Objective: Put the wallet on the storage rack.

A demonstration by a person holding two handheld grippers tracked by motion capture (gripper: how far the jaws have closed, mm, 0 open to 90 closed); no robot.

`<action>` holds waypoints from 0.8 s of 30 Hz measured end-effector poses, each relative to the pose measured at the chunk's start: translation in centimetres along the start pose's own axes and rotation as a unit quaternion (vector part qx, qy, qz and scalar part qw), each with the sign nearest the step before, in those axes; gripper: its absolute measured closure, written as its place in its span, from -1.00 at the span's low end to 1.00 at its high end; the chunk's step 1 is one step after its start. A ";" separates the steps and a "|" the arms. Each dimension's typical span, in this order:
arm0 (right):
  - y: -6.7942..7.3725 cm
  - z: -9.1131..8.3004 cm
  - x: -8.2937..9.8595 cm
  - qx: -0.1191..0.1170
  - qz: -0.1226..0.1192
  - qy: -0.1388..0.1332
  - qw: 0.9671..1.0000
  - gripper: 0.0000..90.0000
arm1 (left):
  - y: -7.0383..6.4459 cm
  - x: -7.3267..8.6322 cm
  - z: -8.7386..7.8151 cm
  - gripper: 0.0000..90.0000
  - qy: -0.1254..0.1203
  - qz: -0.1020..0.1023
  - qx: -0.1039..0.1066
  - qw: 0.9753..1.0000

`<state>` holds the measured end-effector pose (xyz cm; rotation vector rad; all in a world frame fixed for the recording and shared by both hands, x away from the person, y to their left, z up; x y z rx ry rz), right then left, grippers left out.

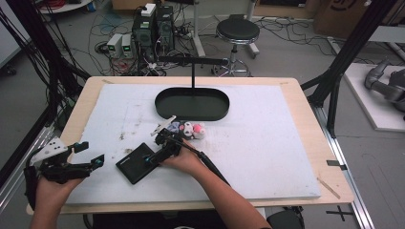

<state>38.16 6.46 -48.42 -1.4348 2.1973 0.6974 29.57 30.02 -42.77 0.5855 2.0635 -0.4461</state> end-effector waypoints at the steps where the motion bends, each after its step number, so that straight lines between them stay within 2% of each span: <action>1: 0.0 0.0 0.0 0.000 0.000 0.000 1.000 -0.58 | 0.0 0.0 0.0 -0.63 0.002 0.000 0.000 1.000; 5: 0.0 0.4 0.2 -0.006 0.006 0.005 1.000 -0.57 | 0.0 0.1 0.2 -0.63 0.005 -0.001 0.001 1.000; 6: 0.2 0.4 0.2 -0.004 -0.001 0.004 1.000 -0.47 | 0.0 0.1 0.2 -0.63 0.006 -0.002 0.001 1.000; 7: 0.2 0.4 0.2 -0.004 -0.001 0.004 1.000 -0.47 | -0.1 0.1 0.2 -0.63 0.006 -0.003 0.002 1.000; 9: 0.5 0.2 0.3 -0.020 -0.003 0.005 1.000 -0.22 | -0.2 0.1 0.3 -0.63 0.008 -0.002 0.003 1.000; 10: 0.6 0.2 0.4 -0.027 -0.001 0.002 1.000 -0.20 | -0.2 0.1 0.3 -0.63 0.009 -0.001 0.003 1.000; 11: 0.6 0.2 0.5 -0.026 0.002 0.000 1.000 -0.18 | -0.2 0.1 0.3 -0.63 0.009 -0.001 0.005 1.000; 14: 0.7 0.2 0.6 -0.042 0.004 -0.005 0.999 0.04 | -0.2 0.1 0.3 -0.63 0.009 0.000 0.005 1.000; 16: 0.7 0.1 0.6 -0.045 0.005 -0.006 0.999 0.32 | -0.3 0.0 0.3 -0.63 0.008 0.001 0.005 1.000; 17: 0.7 0.1 0.6 -0.045 0.005 -0.006 0.999 0.32 | -0.3 0.0 0.3 -0.63 0.009 0.001 0.003 1.000; 18: 0.5 -0.2 0.5 -0.038 0.011 -0.013 0.999 0.65 | -0.3 0.0 0.3 -0.63 0.009 0.002 0.003 1.000; 22: 0.5 -0.4 0.4 -0.035 0.014 -0.016 0.999 0.80 | -0.5 -0.2 0.2 -0.63 0.007 0.008 0.003 1.000; 24: 0.4 -0.9 0.2 -0.048 0.021 -0.025 0.998 0.87 | -0.4 -0.2 0.1 -0.63 0.006 0.008 0.001 1.000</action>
Point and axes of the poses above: each handheld gripper's, and its own axes: z roughly forward along the jaws, x roughly out of its underside, y roughly to its left, the point moved 6 cm from there along z, roughly forward along the jaws, and after that the axes turned 6 degrees about y, right-handed, at the moved point
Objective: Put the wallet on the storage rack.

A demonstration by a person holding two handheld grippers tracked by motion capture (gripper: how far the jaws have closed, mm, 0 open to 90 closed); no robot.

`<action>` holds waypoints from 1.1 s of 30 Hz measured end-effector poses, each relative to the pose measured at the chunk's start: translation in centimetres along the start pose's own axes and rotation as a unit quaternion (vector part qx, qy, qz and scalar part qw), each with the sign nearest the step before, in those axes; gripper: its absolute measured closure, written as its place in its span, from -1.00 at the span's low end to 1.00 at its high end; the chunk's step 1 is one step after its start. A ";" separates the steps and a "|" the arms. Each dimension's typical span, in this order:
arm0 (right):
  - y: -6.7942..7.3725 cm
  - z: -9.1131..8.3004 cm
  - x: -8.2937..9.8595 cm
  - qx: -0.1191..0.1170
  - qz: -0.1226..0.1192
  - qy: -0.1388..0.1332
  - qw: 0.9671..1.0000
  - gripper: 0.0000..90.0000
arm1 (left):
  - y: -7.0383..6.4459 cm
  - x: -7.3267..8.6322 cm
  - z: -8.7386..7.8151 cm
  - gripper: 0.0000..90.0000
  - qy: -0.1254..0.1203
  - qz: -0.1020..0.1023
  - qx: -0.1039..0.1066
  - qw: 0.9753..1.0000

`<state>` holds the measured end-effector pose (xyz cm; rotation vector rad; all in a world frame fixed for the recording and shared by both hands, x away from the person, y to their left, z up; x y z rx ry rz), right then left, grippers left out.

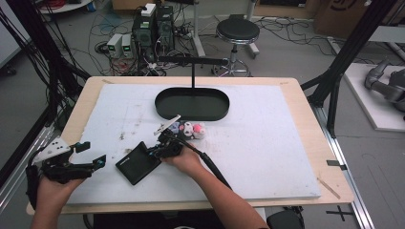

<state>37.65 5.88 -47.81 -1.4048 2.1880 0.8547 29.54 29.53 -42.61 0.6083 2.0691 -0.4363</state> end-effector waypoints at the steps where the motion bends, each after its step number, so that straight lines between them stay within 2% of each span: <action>1: 0.0 0.0 0.0 0.000 0.000 0.000 1.000 0.87 | 0.0 0.0 0.0 -0.63 0.000 0.000 0.000 1.000; 5: 0.2 -0.7 -0.4 0.012 -0.017 -0.012 1.000 0.90 | 0.1 0.0 -0.1 -0.63 -0.001 -0.002 -0.003 1.000; 7: 0.2 -1.4 -0.5 0.015 -0.017 -0.021 1.000 0.90 | 0.1 0.0 -0.1 -0.63 -0.001 -0.001 -0.003 1.000; 9: -0.2 -2.6 -0.8 0.024 -0.004 -0.040 0.999 0.90 | 0.1 0.0 -0.1 -0.63 -0.001 -0.001 -0.002 1.000; 10: -0.2 -2.6 -0.8 0.024 -0.004 -0.040 0.999 0.90 | 0.0 0.0 -0.1 -0.63 -0.001 -0.001 -0.002 1.000; 12: -0.6 -4.1 -1.1 0.026 0.001 -0.060 0.998 0.90 | 0.0 0.0 0.0 -0.63 0.000 -0.001 -0.001 1.000; 13: -0.6 -4.1 -1.1 0.026 0.001 -0.060 0.998 0.90 | 0.0 0.0 0.1 -0.63 0.000 -0.001 -0.001 1.000; 15: -1.2 -5.6 -1.3 0.032 0.009 -0.083 0.996 0.90 | 0.0 0.0 0.1 -0.63 0.002 -0.001 -0.001 1.000; 18: -1.7 -6.6 -1.5 0.038 0.015 -0.093 0.995 0.91 | 0.0 0.0 0.2 -0.63 0.002 -0.002 0.000 1.000; 20: -2.2 -7.9 -1.7 0.047 0.020 -0.107 0.993 0.91 | -0.1 -0.1 0.3 -0.63 0.002 -0.001 0.001 1.000; 22: -2.9 -9.6 -1.9 0.050 0.032 -0.131 0.990 0.91 | -0.1 -0.1 0.4 -0.63 0.003 0.001 0.001 1.000; 23: -2.9 -9.6 -1.9 0.050 0.032 -0.131 0.990 0.91 | -0.1 -0.1 0.5 -0.63 0.003 0.001 0.001 1.000; 24: -3.5 -10.6 -2.0 0.056 0.037 -0.140 0.988 0.91 | -0.2 -0.1 0.5 -0.63 0.003 0.001 0.002 1.000; 25: -3.5 -10.6 -2.0 0.056 0.037 -0.140 0.988 0.91 | -0.2 -0.2 0.5 -0.63 0.004 0.003 0.002 1.000; 29: -4.3 -12.4 -2.5 0.059 0.049 -0.162 0.984 0.91 | -0.2 -0.2 0.7 -0.63 0.004 0.003 0.004 1.000; 31: -4.9 -13.2 -2.6 0.061 0.059 -0.169 0.982 0.91 | -0.1 -0.2 0.7 -0.63 0.004 0.002 0.003 1.000; 32: -5.7 -14.1 -2.8 0.065 0.069 -0.178 0.980 0.91 | -0.1 -0.2 0.6 -0.63 0.004 0.002 0.002 1.000; 33: -5.7 -14.1 -2.8 0.065 0.069 -0.178 0.980 0.91 | 0.0 -0.2 0.6 -0.63 0.003 0.002 0.003 1.000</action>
Point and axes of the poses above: each handheld gripper's, and its own axes: z roughly forward along the jaws, x roughly out of its underside, y roughly to its left, the point moved 6 cm from there along z, roughly forward along the jaws, and after that the axes turned 6 degrees about y, right-handed, at the moved point
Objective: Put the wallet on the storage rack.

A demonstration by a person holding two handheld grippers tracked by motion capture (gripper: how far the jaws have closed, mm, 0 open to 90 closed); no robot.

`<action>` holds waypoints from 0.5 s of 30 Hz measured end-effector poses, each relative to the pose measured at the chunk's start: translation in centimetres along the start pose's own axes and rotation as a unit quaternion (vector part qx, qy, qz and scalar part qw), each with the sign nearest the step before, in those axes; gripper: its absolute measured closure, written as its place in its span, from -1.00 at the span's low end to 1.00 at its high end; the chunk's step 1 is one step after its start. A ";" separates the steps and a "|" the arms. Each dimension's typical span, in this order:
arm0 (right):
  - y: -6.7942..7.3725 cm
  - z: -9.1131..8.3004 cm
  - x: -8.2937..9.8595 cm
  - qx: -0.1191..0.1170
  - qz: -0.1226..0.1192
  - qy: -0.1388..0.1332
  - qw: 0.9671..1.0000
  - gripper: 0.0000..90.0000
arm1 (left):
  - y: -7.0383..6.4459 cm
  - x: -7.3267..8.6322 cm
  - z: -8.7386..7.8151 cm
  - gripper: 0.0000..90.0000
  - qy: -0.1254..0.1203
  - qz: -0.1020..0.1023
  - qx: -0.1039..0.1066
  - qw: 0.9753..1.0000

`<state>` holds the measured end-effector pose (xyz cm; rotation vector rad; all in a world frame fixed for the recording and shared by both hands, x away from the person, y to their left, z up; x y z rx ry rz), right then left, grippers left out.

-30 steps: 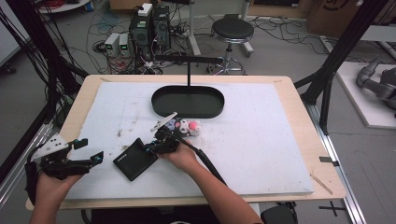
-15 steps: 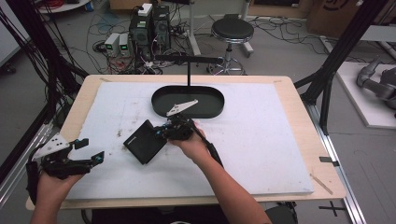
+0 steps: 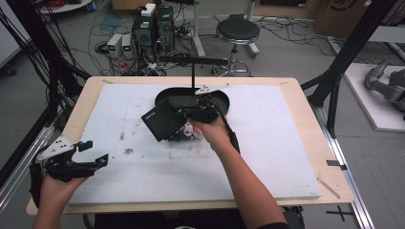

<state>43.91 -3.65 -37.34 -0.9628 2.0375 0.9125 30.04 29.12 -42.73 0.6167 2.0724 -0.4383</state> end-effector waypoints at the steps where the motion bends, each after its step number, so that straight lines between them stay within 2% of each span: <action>1: -0.3 -0.2 -0.2 0.000 0.006 -0.002 1.000 0.91 | 0.0 0.0 0.0 -0.63 -0.001 0.000 -0.001 1.000; 4: -1.9 -1.2 -1.2 0.009 0.024 -0.018 1.000 0.91 | 0.1 -0.1 -0.1 -0.63 -0.002 -0.001 -0.002 1.000; 9: -3.3 -1.9 -1.9 0.017 0.041 -0.035 0.998 0.91 | 0.2 -0.1 -0.1 -0.63 -0.002 0.000 -0.002 1.000; 13: -4.8 -2.0 -1.9 0.030 0.057 -0.041 0.997 0.91 | 0.1 -0.2 -0.1 -0.63 -0.004 0.006 -0.004 1.000; 15: -5.9 -2.1 -1.7 0.032 0.075 -0.049 0.995 0.91 | 0.2 -0.3 -0.2 -0.63 -0.008 0.007 -0.006 1.000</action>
Point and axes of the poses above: each handheld gripper's, and its own axes: z roughly forward along the jaws, x roughly out of its underside, y roughly to its left, the point moved 6 cm from there along z, roughly forward along the jaws, and after that the axes turned 6 degrees about y, right-handed, at the moved point
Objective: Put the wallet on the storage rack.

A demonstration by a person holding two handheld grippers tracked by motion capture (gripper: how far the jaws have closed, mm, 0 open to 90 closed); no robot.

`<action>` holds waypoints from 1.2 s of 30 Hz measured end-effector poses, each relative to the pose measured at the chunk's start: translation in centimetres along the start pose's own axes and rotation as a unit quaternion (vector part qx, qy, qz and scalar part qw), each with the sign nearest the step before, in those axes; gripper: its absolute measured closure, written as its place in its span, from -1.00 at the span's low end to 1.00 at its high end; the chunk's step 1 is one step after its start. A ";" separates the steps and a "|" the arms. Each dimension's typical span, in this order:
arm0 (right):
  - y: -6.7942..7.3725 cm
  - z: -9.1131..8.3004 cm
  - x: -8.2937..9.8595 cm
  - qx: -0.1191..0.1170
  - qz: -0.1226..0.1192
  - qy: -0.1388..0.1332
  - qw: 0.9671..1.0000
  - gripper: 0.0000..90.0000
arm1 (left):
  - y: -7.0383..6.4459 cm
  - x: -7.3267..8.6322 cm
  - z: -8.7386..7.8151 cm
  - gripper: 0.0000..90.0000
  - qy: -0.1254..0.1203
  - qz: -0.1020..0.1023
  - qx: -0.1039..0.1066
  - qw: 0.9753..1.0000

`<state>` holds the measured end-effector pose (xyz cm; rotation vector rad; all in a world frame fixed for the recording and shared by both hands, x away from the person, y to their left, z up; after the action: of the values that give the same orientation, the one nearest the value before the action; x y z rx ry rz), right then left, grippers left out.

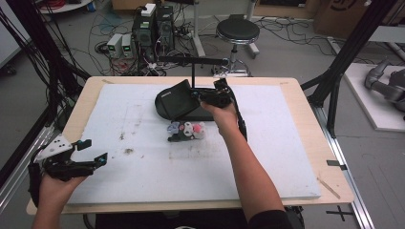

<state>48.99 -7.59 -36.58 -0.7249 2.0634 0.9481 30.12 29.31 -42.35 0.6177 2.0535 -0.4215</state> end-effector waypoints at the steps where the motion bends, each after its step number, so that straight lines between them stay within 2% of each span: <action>1: -0.6 0.0 0.0 0.002 0.010 -0.003 1.000 0.91 | 0.0 -0.1 -0.1 -0.63 -0.002 0.000 -0.001 1.000; 6: -3.0 0.3 0.1 0.030 0.035 -0.002 0.999 0.91 | 0.1 -0.1 -0.3 -0.63 -0.003 0.000 -0.003 1.000; 8: -3.2 0.4 0.1 0.032 0.037 -0.003 0.999 0.91 | 0.1 -0.1 -0.2 -0.63 -0.002 -0.001 -0.003 1.000; 15: -4.9 1.3 0.6 0.068 0.046 0.008 0.997 0.90 | -0.3 -0.1 0.4 -0.63 0.004 0.005 0.000 1.000; 16: -5.4 1.5 0.8 0.072 0.056 0.006 0.996 0.90 | -0.3 -0.1 0.5 -0.63 0.006 0.007 0.001 1.000; 22: -6.4 1.6 1.0 0.085 0.068 0.002 0.994 0.90 | -0.7 -0.2 1.0 -0.63 0.010 0.011 0.006 1.000; 24: -6.8 1.6 1.0 0.084 0.080 -0.005 0.993 0.90 | -0.8 -0.2 1.1 -0.63 0.010 0.011 0.008 1.000; 28: -7.3 1.7 1.0 0.091 0.090 -0.016 0.992 0.90 | -0.8 -0.2 1.2 -0.63 0.011 0.011 0.008 1.000; 31: -7.7 1.9 1.3 0.093 0.098 -0.010 0.991 0.90 | -0.7 -0.1 1.3 -0.63 0.012 0.009 0.008 1.000; 36: -8.5 2.2 1.9 0.114 0.098 0.002 0.989 0.90 | -0.7 -0.1 1.3 -0.63 0.014 0.009 0.008 1.000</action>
<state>55.00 -10.97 -42.42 -0.4114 2.2307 0.7981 30.68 28.05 -42.94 0.6554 2.0708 -0.4214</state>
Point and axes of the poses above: each handheld gripper's, and its own axes: z roughly forward along the jaws, x roughly out of its underside, y roughly to its left, the point moved 6 cm from there along z, roughly forward along the jaws, and after that the axes turned 6 degrees about y, right-handed, at the moved point
